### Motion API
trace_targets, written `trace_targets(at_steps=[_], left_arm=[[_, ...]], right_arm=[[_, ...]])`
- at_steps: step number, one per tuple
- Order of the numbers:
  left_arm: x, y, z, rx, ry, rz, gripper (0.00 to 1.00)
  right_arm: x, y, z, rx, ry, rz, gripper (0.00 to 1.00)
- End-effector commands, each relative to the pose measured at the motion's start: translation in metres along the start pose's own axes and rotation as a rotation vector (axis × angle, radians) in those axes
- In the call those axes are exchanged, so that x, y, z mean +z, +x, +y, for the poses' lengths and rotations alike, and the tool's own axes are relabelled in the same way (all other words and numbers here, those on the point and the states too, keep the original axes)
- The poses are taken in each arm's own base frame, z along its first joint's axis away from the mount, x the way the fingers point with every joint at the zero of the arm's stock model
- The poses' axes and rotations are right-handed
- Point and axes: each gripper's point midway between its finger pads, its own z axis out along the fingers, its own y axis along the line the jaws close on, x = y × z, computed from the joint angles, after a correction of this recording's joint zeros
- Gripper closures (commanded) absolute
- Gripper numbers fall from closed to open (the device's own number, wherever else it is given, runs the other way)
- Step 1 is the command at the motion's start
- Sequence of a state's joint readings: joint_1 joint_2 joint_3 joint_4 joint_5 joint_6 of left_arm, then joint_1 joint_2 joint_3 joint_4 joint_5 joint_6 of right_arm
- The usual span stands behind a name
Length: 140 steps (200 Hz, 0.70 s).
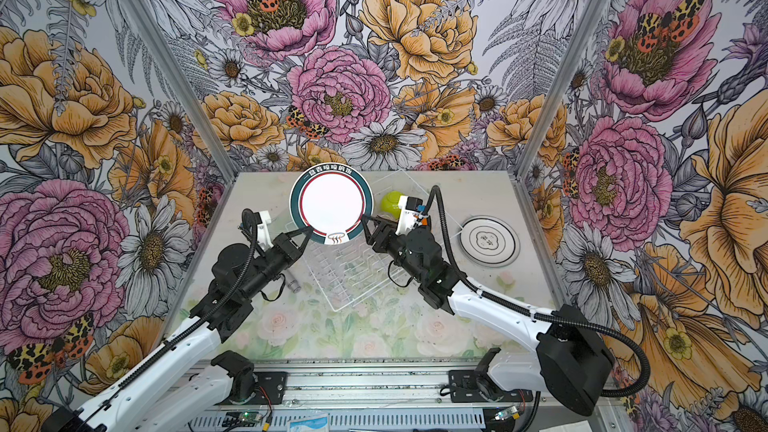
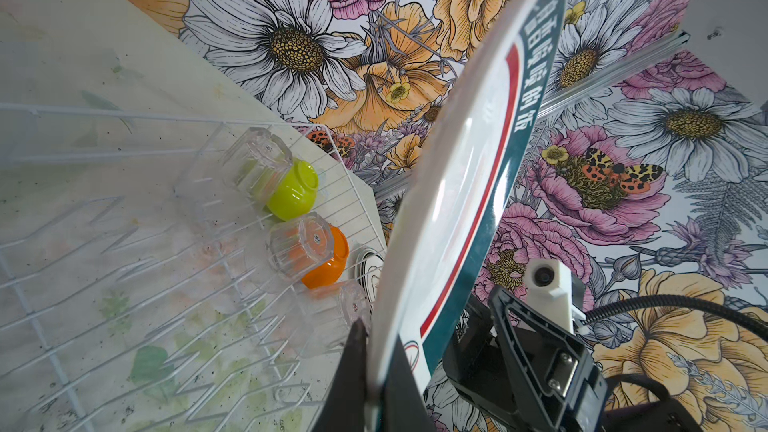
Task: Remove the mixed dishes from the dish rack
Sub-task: 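Close the right gripper on the plate's rim while the left gripper holds it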
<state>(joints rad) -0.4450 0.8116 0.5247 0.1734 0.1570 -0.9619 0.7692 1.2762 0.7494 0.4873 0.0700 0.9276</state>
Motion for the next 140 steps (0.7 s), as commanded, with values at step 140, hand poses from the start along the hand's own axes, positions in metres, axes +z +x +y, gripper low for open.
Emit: trace_targets(at_steps=[140], left_arm=[[0.005, -0.002, -0.047, -0.034, 0.177, 0.039, 1.00]], right_arm=[[0.023, -0.004, 0.008, 0.090, -0.073, -0.068, 0.56]])
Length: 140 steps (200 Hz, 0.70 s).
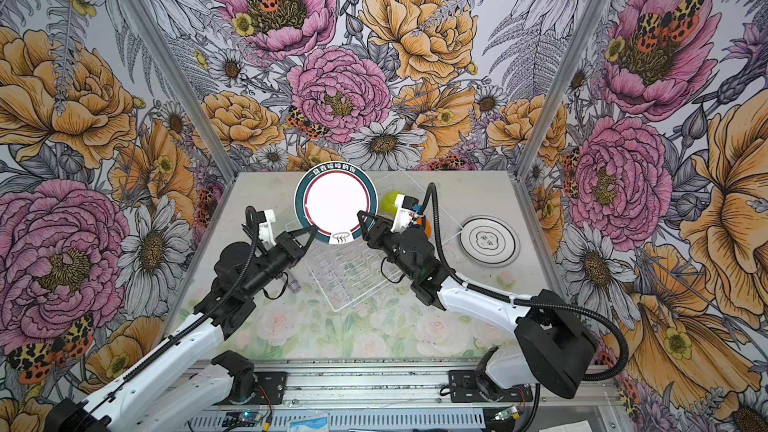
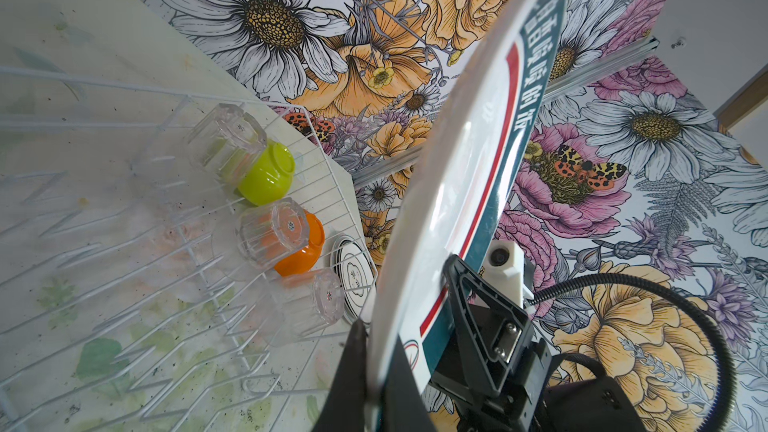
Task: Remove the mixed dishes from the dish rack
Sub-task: 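Close the right gripper on the plate's rim while the left gripper holds it, then open the left gripper and carry the plate to the stack with the right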
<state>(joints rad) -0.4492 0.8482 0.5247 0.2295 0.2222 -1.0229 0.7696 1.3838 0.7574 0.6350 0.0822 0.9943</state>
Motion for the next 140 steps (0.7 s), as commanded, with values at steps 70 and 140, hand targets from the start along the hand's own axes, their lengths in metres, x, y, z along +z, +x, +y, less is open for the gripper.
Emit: trace_targets(at_steps=[70, 140], left_arm=[[0.009, -0.005, -0.033, 0.036, 0.110, 0.006, 1.00], [0.009, -0.005, -0.022, 0.061, 0.061, 0.004, 1.00]], right_arm=[[0.003, -0.005, 0.005, 0.035, -0.026, -0.026, 0.75], [0.007, 0.006, 0.009, 0.049, -0.074, 0.025, 1.00]])
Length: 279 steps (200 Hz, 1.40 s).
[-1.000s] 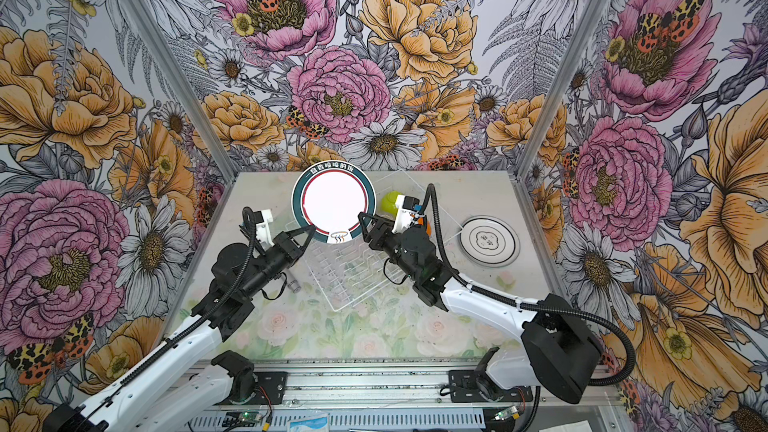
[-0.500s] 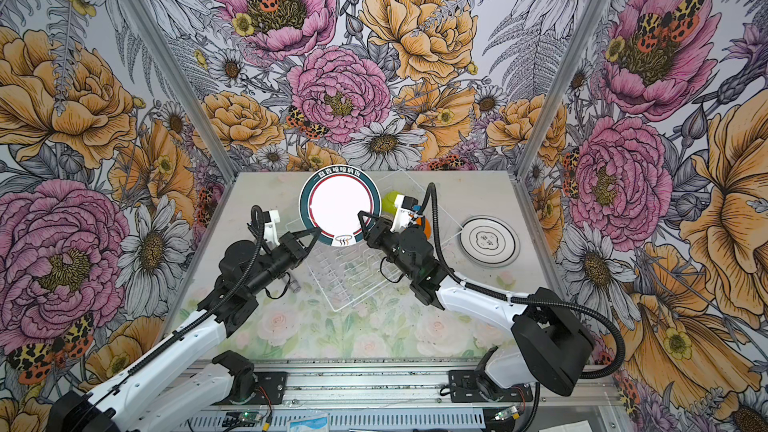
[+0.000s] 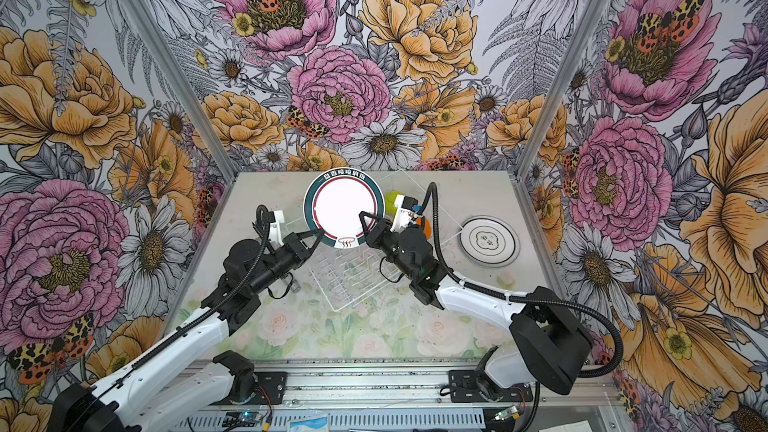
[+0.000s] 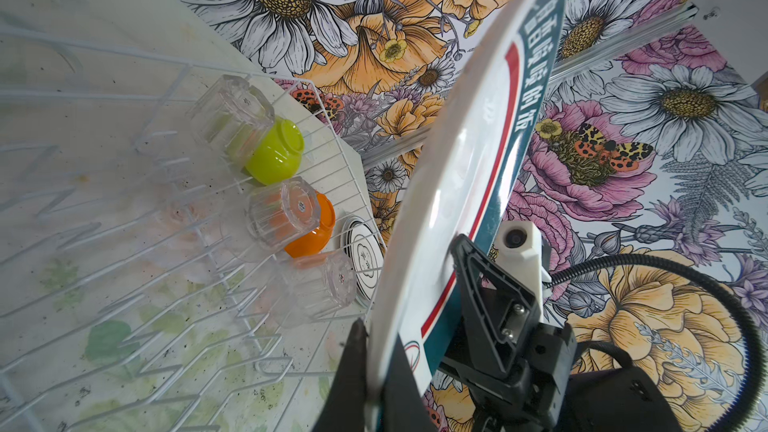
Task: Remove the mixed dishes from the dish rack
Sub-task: 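Open the left gripper and carry the plate to the stack with the right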
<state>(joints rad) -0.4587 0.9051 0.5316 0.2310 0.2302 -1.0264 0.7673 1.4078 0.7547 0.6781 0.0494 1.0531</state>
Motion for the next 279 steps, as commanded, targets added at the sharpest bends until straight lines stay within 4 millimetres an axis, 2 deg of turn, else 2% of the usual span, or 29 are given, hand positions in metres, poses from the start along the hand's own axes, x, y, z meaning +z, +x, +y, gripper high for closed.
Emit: trace_targets(at_steps=[1, 67, 129, 136, 144, 154, 163, 169, 171, 210, 232, 253, 279], left_arm=[[-0.003, -0.014, -0.033, 0.076, 0.094, -0.035, 1.00], [0.000, -0.013, -0.030, 0.092, 0.082, -0.030, 1.00], [0.003, -0.012, -0.024, 0.098, 0.067, -0.026, 1.00], [0.003, -0.012, -0.024, 0.098, 0.066, -0.026, 0.94], [0.003, -0.012, -0.023, 0.099, 0.065, -0.026, 0.79], [0.003, -0.012, -0.022, 0.099, 0.060, -0.029, 0.52], [0.003, -0.011, -0.021, 0.101, 0.059, -0.029, 0.20], [0.002, -0.012, -0.021, 0.106, 0.060, -0.030, 0.04], [0.002, -0.012, -0.021, 0.107, 0.060, -0.031, 0.02], [-0.007, -0.014, -0.019, 0.146, 0.041, -0.047, 0.01], [-0.014, -0.013, -0.012, 0.205, 0.011, -0.051, 0.02], [-0.022, -0.010, -0.006, 0.252, 0.001, -0.069, 0.01], [-0.028, -0.007, 0.005, 0.296, -0.020, -0.090, 0.01]], right_arm=[[0.004, 0.001, 0.007, -0.011, -0.043, 0.011, 1.00], [0.000, 0.000, -0.014, 0.024, 0.021, -0.017, 1.00], [-0.012, -0.007, -0.020, 0.028, 0.047, -0.052, 1.00], [-0.013, -0.007, -0.021, 0.027, 0.050, -0.054, 1.00], [-0.014, -0.008, -0.022, 0.028, 0.053, -0.058, 1.00], [-0.015, -0.009, -0.023, 0.028, 0.059, -0.060, 1.00], [-0.015, -0.009, -0.024, 0.028, 0.063, -0.063, 1.00], [-0.015, -0.009, -0.025, 0.028, 0.068, -0.064, 1.00], [-0.016, -0.009, -0.025, 0.028, 0.069, -0.066, 1.00], [-0.018, -0.011, -0.038, 0.048, 0.100, -0.072, 1.00], [-0.023, -0.019, -0.044, 0.053, 0.106, -0.086, 1.00], [-0.034, -0.035, -0.051, 0.071, 0.113, -0.122, 1.00], [-0.058, -0.061, -0.062, 0.061, 0.152, -0.188, 1.00]])
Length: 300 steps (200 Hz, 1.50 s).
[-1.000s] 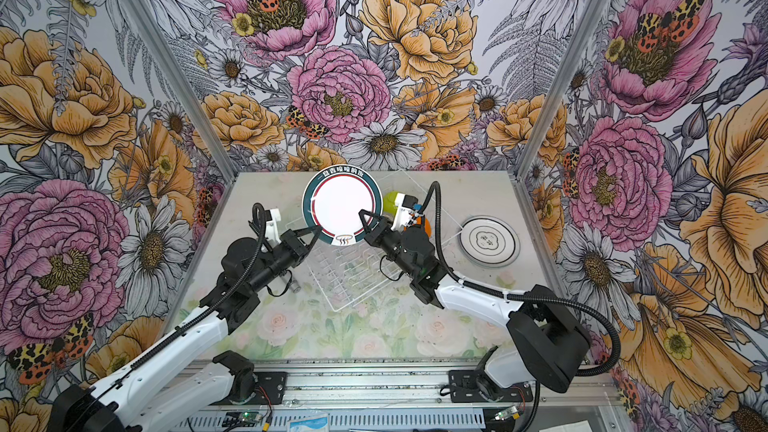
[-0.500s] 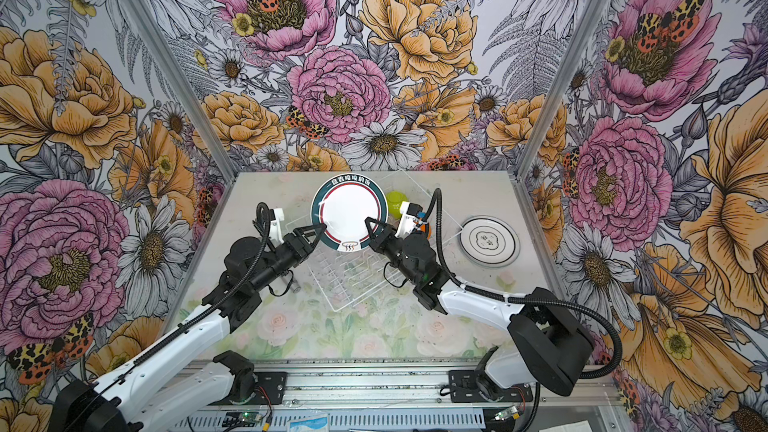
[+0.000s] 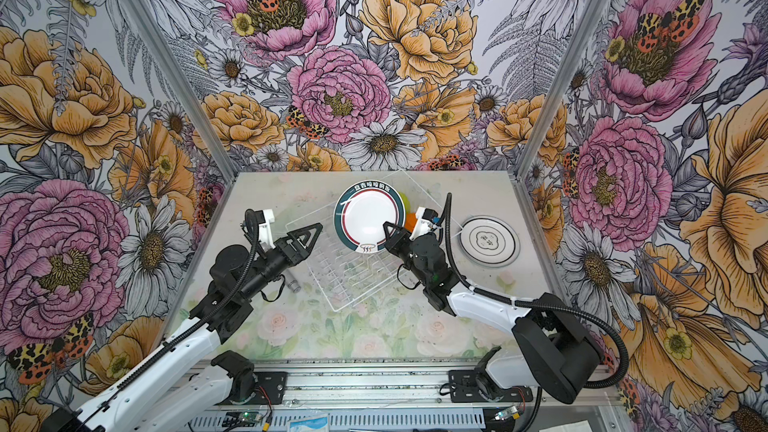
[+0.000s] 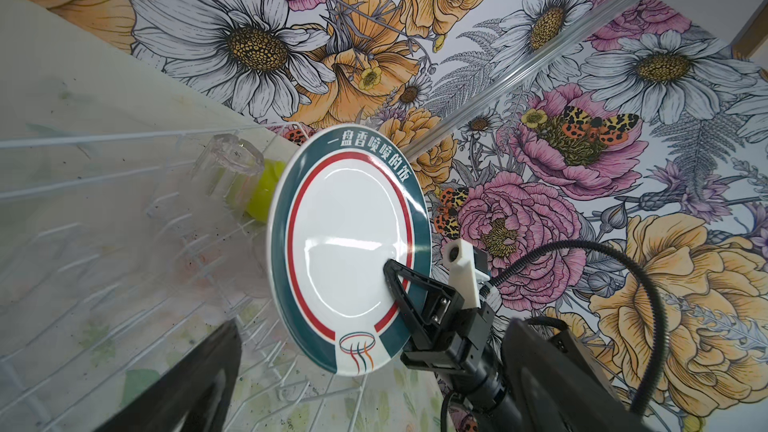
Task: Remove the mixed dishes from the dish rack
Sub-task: 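Open the left gripper and carry the plate to the stack with the right, then lower the plate flat onto the stacked plates with the right gripper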
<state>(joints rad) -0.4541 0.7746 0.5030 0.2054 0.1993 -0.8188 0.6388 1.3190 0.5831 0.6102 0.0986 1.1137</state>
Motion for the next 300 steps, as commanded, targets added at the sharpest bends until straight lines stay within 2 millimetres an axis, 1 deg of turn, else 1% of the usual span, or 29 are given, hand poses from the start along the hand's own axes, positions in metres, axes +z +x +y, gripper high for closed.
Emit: trace_targets(at_steps=[1, 15, 25, 40, 58, 82, 86, 104, 127, 138, 153, 176, 199, 217, 260, 281, 300], left_arm=[[-0.005, 0.008, 0.019, 0.076, -0.061, -0.009, 0.01], [-0.004, 0.014, 0.019, 0.103, -0.046, -0.003, 0.01], [-0.001, 0.018, 0.016, 0.125, -0.024, 0.003, 0.01], [0.003, 0.026, 0.014, 0.164, -0.004, 0.025, 0.01], [0.010, 0.038, 0.013, 0.200, 0.039, 0.053, 0.01], [0.015, 0.053, -0.001, 0.219, 0.181, 0.077, 0.01], [0.016, 0.056, -0.003, 0.216, 0.197, 0.089, 0.01], [0.018, 0.071, -0.016, 0.232, 0.282, 0.137, 0.01], [0.014, 0.085, -0.035, 0.272, 0.374, 0.170, 0.01], [0.012, 0.092, -0.040, 0.308, 0.399, 0.179, 0.01], [0.009, 0.096, -0.039, 0.336, 0.399, 0.173, 0.01], [0.006, 0.091, -0.036, 0.346, 0.376, 0.140, 0.01], [0.005, 0.088, -0.034, 0.358, 0.355, 0.127, 0.01], [0.005, 0.089, -0.032, 0.358, 0.347, 0.130, 0.01], [0.008, 0.091, -0.031, 0.346, 0.346, 0.143, 0.01], [0.008, 0.091, -0.031, 0.345, 0.345, 0.141, 0.01], [0.007, 0.091, -0.029, 0.343, 0.338, 0.136, 0.01]], right_arm=[[-0.021, -0.041, 0.021, 0.021, -0.073, -0.115, 1.00], [-0.034, -0.055, 0.010, 0.001, -0.031, -0.154, 1.00], [-0.046, -0.069, 0.002, -0.013, 0.009, -0.193, 1.00], [-0.065, -0.088, -0.012, -0.027, 0.051, -0.259, 1.00], [-0.093, -0.111, -0.027, -0.035, 0.091, -0.351, 1.00], [-0.125, -0.132, -0.050, -0.054, 0.182, -0.441, 1.00], [-0.130, -0.136, -0.051, -0.057, 0.186, -0.457, 1.00], [-0.144, -0.145, -0.064, -0.050, 0.223, -0.503, 1.00], [-0.153, -0.150, -0.089, 0.027, 0.282, -0.536, 1.00], [-0.153, -0.152, -0.096, 0.045, 0.295, -0.537, 1.00], [-0.153, -0.155, -0.102, 0.047, 0.320, -0.545, 1.00], [-0.159, -0.162, -0.113, 0.060, 0.367, -0.593, 1.00], [-0.168, -0.168, -0.125, 0.087, 0.406, -0.645, 1.00], [-0.175, -0.174, -0.128, 0.088, 0.416, -0.677, 1.00], [-0.199, -0.188, -0.139, 0.107, 0.469, -0.799, 1.00], [-0.209, -0.192, -0.152, 0.128, 0.520, -0.848, 1.00], [-0.211, -0.193, -0.161, 0.129, 0.557, -0.857, 1.00]])
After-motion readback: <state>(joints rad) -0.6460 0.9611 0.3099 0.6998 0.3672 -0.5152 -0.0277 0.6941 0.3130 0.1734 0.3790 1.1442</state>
